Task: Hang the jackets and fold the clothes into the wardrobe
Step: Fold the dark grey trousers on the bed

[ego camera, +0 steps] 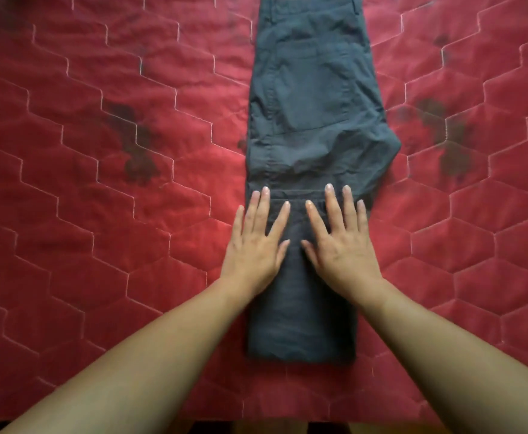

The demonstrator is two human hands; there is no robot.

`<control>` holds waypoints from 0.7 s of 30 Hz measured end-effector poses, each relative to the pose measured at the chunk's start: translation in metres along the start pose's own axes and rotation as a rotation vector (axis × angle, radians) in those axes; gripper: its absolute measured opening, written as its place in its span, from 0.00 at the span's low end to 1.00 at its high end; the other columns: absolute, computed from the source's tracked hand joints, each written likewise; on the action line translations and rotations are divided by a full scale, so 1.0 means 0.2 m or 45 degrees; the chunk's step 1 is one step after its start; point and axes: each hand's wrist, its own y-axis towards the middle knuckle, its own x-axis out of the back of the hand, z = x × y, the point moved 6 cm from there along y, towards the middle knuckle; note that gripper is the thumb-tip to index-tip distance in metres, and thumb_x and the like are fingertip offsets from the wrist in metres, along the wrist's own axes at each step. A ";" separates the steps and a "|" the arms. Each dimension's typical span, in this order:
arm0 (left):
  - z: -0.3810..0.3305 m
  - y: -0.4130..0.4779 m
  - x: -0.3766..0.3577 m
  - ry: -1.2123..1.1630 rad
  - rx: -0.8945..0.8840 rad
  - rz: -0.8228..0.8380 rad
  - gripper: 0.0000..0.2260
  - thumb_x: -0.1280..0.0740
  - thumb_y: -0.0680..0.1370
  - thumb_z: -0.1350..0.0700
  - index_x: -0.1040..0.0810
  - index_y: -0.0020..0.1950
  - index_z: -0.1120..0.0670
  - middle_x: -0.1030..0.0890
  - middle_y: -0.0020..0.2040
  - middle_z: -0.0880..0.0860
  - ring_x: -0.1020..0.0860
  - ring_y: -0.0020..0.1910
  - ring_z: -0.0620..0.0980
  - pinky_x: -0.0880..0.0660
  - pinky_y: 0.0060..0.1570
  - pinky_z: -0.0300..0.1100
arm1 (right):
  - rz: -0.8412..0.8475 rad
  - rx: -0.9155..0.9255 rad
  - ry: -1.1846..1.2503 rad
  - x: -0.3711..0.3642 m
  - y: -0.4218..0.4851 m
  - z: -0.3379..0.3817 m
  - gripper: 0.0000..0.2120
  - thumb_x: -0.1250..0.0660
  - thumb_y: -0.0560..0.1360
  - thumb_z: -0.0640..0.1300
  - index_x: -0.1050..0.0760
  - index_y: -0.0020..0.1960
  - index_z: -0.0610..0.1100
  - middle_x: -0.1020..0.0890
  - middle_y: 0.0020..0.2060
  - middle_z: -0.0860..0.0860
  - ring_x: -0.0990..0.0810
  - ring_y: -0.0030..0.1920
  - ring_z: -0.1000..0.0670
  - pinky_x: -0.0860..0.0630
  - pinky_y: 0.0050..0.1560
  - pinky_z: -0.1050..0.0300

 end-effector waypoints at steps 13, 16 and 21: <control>0.04 0.71 0.10 0.151 -0.049 -0.211 0.29 0.46 0.81 0.42 0.43 0.82 0.49 0.48 0.82 0.62 0.50 0.82 0.58 0.49 0.79 0.58 | -0.154 0.072 -0.088 0.10 0.65 -0.26 0.34 0.47 0.80 0.65 0.41 0.82 0.50 0.46 0.82 0.40 0.51 0.80 0.32 0.50 0.77 0.30; 0.13 0.85 0.05 0.244 -0.003 -0.108 0.32 0.50 0.81 0.37 0.49 0.83 0.47 0.54 0.83 0.61 0.55 0.82 0.59 0.53 0.79 0.57 | 0.009 -0.012 -0.161 0.03 0.84 -0.38 0.40 0.55 0.77 0.73 0.51 0.83 0.55 0.54 0.83 0.42 0.59 0.80 0.32 0.55 0.77 0.29; 0.12 0.97 0.17 0.203 0.062 -0.318 0.22 0.43 0.79 0.42 0.26 0.70 0.48 0.32 0.73 0.62 0.37 0.76 0.62 0.39 0.72 0.57 | -0.052 -0.070 -0.134 0.09 0.92 -0.41 0.34 0.50 0.78 0.71 0.40 0.79 0.55 0.39 0.79 0.42 0.43 0.77 0.34 0.43 0.72 0.32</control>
